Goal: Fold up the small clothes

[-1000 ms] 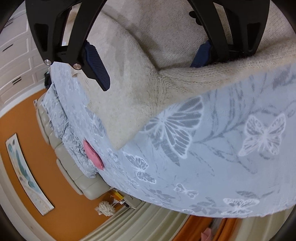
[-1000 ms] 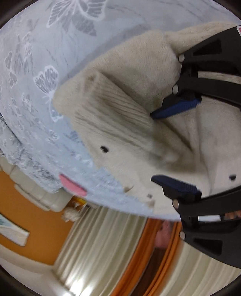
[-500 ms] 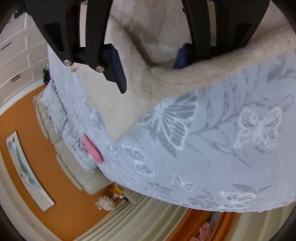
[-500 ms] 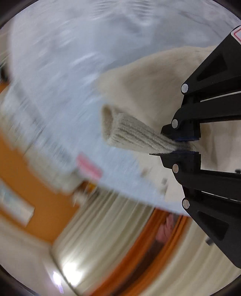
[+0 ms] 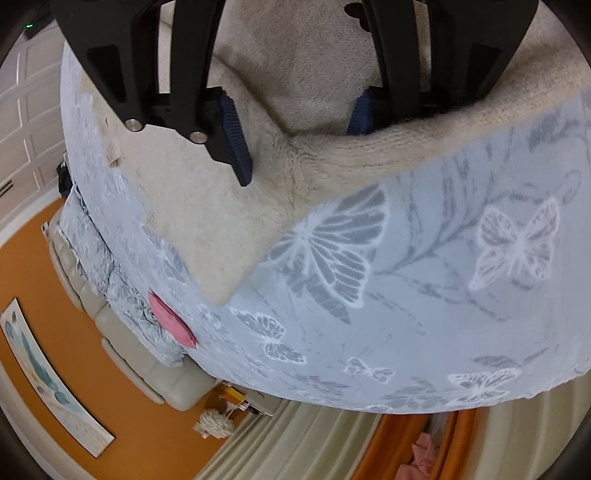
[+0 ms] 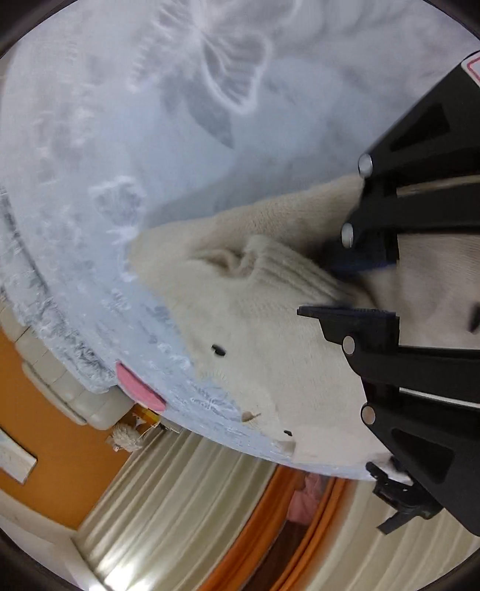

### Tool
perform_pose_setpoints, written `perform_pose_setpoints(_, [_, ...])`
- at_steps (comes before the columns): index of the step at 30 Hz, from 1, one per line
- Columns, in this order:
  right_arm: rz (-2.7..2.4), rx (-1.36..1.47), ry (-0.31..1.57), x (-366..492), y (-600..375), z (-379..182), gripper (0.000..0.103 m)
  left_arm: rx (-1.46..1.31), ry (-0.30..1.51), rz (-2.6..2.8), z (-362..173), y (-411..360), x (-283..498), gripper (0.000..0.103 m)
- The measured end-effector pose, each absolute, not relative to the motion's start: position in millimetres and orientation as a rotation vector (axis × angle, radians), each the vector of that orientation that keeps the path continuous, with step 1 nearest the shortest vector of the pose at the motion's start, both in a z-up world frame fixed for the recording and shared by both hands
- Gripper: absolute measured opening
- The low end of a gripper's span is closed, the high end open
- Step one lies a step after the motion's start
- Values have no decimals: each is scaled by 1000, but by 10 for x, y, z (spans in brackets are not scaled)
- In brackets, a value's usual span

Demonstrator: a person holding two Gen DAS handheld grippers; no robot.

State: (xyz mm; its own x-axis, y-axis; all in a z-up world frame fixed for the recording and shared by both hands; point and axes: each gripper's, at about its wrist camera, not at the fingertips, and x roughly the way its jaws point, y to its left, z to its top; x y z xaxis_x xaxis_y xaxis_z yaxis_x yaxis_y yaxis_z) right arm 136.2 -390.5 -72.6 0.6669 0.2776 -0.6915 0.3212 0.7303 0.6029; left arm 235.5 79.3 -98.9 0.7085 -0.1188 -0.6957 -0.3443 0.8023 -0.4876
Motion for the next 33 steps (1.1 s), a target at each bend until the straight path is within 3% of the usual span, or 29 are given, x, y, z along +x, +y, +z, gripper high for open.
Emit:
perform_pose_setpoints(2, [-26, 778, 867, 1194, -3876, -578, 29, -671, 794, 115, -965, 806, 2298, 56])
perform_pose_setpoints(4, [-41, 782, 918, 975, -3887, -490, 35, -709, 812, 85, -920, 858, 2158, 69])
perform_pose_setpoints(6, [-42, 781, 957, 655, -3909, -452, 44, -730, 848, 69, -859, 961, 1973, 76])
perform_pose_setpoints(7, [-39, 778, 999, 427, -3904, -457, 54, -739, 873, 58, -825, 1056, 1840, 76])
perform_pose_setpoints(9, [-25, 786, 1073, 35, -3885, -503, 60, -734, 923, 52, -780, 1244, 1553, 83])
perform_pose_setpoints(18, [86, 927, 1284, -1130, -3579, -798, 61, -686, 1151, 127, -878, 1852, 367, 87])
perform_pose_setpoints(27, [19, 829, 1207, -813, -3557, -583, 61, -630, 1087, 128, -580, 1625, 383, 87])
perform_pose_setpoints(33, [14, 638, 1075, 237, -3698, -248, 62, -672, 1029, -46, -353, 1065, 1260, 88])
